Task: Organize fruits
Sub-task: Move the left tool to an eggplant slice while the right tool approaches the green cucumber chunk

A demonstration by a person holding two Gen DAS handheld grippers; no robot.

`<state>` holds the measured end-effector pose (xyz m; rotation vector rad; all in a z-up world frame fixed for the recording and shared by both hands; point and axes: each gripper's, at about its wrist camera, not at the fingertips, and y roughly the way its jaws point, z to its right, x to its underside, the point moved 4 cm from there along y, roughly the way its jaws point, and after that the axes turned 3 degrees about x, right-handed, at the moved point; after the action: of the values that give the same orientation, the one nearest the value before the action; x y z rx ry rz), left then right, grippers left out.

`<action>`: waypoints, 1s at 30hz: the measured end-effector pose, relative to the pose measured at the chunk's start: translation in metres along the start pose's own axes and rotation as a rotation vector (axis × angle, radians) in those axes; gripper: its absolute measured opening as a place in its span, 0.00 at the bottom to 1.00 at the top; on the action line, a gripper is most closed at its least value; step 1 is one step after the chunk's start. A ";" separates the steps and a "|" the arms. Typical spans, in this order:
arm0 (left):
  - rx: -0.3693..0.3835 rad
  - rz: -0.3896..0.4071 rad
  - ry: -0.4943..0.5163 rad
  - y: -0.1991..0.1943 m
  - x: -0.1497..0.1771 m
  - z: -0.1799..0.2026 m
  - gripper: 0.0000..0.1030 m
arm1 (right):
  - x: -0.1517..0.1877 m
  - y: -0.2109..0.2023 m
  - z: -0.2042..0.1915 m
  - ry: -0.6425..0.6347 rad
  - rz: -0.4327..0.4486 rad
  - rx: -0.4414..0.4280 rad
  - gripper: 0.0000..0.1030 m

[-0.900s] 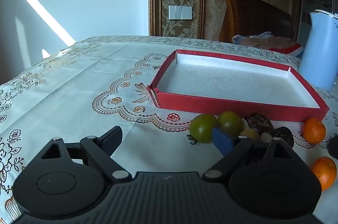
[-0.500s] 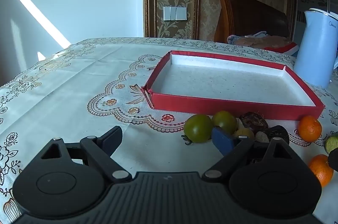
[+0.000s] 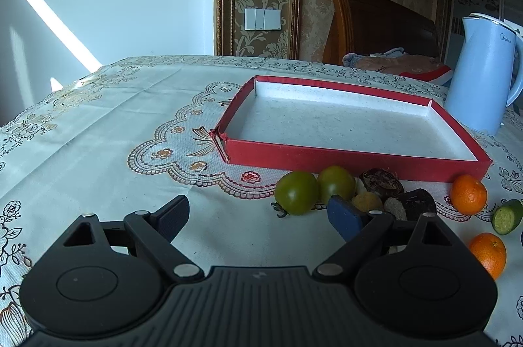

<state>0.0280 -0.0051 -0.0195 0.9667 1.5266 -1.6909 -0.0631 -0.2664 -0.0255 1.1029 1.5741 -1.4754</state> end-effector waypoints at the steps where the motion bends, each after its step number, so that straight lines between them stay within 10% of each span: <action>1: 0.001 0.001 0.002 -0.001 0.000 0.000 0.89 | 0.000 0.000 0.000 -0.005 -0.004 0.001 0.84; 8: 0.027 0.003 0.021 -0.004 0.003 0.004 0.89 | 0.002 -0.002 0.007 -0.025 -0.018 -0.008 0.69; 30: 0.221 0.135 0.177 -0.049 0.017 0.037 0.89 | 0.003 -0.001 0.027 0.076 -0.005 -0.020 0.69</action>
<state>-0.0257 -0.0366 -0.0071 1.3351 1.3674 -1.7397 -0.0672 -0.2931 -0.0307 1.1572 1.6412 -1.4330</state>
